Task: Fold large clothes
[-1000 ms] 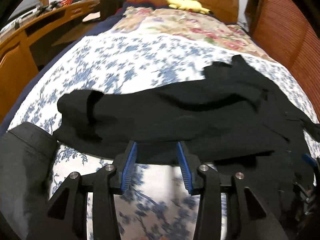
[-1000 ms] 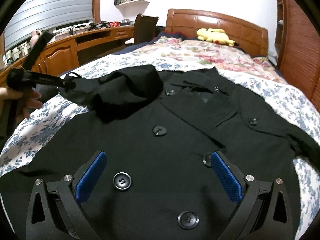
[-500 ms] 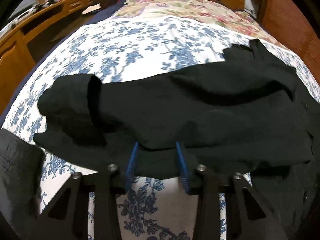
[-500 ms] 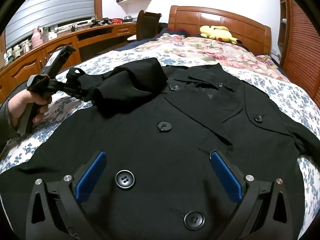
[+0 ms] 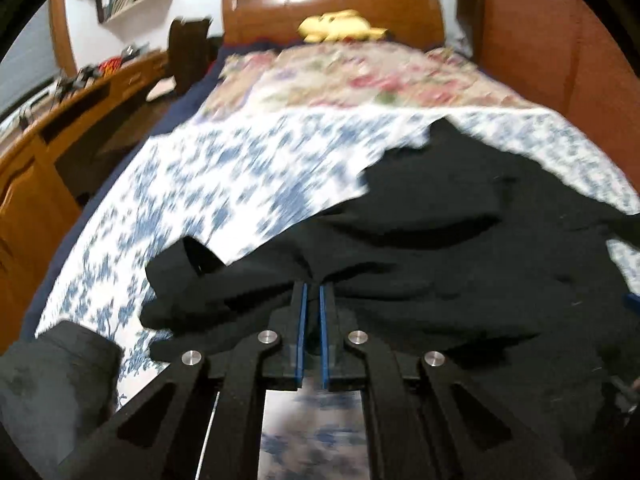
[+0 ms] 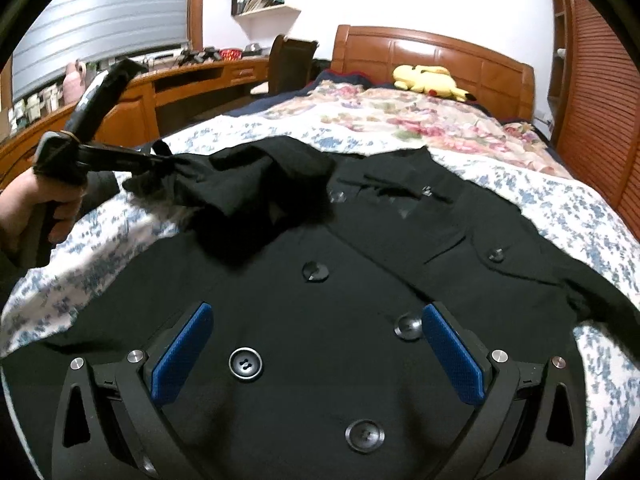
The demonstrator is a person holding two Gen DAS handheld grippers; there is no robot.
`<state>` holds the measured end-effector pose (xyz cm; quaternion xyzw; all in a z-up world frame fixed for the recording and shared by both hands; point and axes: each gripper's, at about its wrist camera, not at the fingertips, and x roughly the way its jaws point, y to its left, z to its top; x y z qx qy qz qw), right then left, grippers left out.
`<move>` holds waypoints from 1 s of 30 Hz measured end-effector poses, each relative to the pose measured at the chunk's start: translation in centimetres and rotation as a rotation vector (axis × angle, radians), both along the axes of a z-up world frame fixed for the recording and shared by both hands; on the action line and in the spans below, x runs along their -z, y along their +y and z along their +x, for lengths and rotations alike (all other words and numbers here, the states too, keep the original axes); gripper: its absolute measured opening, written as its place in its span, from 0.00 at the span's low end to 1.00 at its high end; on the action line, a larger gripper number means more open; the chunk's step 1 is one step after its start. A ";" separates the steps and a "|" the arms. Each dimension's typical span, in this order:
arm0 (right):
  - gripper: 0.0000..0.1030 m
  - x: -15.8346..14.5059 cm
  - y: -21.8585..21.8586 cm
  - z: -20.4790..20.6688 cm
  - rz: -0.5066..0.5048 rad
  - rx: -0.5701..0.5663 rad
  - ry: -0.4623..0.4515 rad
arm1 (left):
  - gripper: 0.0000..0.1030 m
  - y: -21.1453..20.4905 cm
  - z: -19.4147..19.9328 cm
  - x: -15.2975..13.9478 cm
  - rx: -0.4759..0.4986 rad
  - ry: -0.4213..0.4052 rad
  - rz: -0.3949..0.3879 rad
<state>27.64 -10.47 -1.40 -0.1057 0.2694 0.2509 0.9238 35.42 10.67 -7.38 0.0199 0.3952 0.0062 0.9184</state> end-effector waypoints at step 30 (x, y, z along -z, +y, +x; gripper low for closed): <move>1.00 -4.6 -10.7 -6.9 0.124 0.125 -0.117 | 0.40 -17.2 -11.9 -5.5 0.343 -0.130 -0.106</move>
